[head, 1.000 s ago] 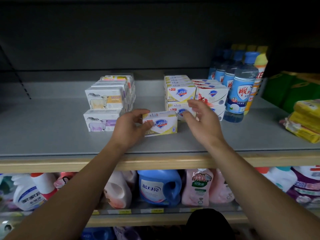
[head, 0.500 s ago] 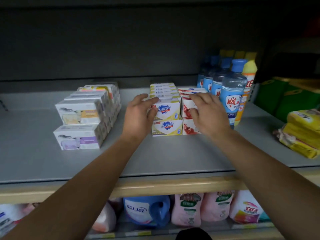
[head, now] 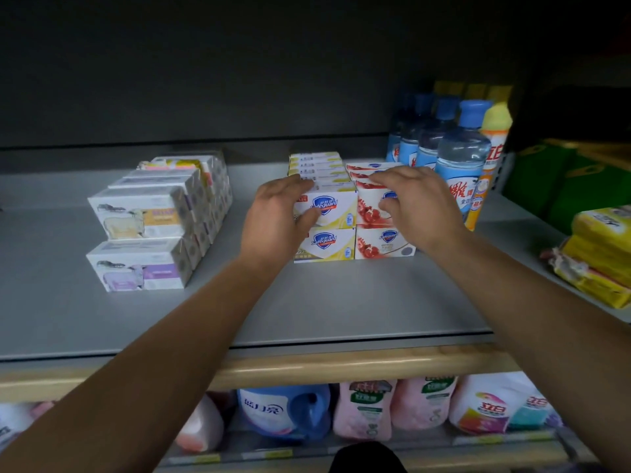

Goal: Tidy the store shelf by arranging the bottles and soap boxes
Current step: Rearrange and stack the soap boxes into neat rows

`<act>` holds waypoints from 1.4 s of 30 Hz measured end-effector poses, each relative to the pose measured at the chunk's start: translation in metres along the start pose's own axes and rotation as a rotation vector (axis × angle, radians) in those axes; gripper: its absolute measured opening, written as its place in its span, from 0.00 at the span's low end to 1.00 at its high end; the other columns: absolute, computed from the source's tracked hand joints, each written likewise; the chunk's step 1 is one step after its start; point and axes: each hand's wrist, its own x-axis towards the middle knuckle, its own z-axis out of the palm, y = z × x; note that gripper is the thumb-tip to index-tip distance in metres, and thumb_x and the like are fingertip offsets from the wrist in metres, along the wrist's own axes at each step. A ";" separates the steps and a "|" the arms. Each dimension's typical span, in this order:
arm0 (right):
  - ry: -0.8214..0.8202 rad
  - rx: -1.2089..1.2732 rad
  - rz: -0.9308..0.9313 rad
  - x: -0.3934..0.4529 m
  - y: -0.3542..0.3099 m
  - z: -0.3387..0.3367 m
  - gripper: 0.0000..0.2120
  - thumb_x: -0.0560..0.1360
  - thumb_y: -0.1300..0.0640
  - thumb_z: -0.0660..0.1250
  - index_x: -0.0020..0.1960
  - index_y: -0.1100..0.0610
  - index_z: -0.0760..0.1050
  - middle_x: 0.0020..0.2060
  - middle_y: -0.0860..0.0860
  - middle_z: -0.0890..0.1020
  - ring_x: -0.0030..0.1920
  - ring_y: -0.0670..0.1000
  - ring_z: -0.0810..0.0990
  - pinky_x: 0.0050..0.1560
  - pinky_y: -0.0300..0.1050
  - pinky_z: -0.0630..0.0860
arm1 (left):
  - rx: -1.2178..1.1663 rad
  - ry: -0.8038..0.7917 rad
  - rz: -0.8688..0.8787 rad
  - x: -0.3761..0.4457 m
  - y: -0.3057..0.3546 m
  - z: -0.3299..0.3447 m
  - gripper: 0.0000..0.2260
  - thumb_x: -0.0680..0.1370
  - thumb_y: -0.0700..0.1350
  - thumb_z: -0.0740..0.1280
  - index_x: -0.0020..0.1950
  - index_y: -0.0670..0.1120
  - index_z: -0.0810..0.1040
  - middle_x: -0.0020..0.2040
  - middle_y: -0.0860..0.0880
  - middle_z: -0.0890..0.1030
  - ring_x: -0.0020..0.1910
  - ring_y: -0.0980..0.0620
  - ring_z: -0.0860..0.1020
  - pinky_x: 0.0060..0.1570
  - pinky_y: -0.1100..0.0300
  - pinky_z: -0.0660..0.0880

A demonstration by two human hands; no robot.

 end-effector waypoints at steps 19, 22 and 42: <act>-0.039 0.040 0.061 -0.002 0.001 -0.004 0.22 0.79 0.56 0.66 0.72 0.50 0.71 0.68 0.52 0.75 0.66 0.56 0.70 0.65 0.52 0.69 | -0.034 0.030 -0.032 0.002 0.001 0.002 0.21 0.75 0.49 0.71 0.68 0.48 0.76 0.69 0.50 0.75 0.67 0.49 0.71 0.65 0.55 0.68; -0.049 0.035 0.053 -0.002 0.000 -0.006 0.22 0.79 0.55 0.66 0.72 0.50 0.71 0.68 0.52 0.75 0.66 0.56 0.70 0.65 0.52 0.70 | -0.021 0.031 -0.035 0.002 0.001 0.001 0.21 0.75 0.49 0.71 0.68 0.49 0.76 0.69 0.50 0.76 0.67 0.49 0.71 0.65 0.54 0.69; -0.015 0.409 -0.238 -0.020 -0.178 0.020 0.17 0.74 0.54 0.69 0.62 0.56 0.77 0.58 0.53 0.79 0.60 0.57 0.76 0.61 0.49 0.71 | -0.016 0.261 -0.228 -0.099 -0.105 -0.132 0.13 0.73 0.48 0.67 0.55 0.46 0.82 0.52 0.48 0.83 0.48 0.47 0.80 0.49 0.54 0.77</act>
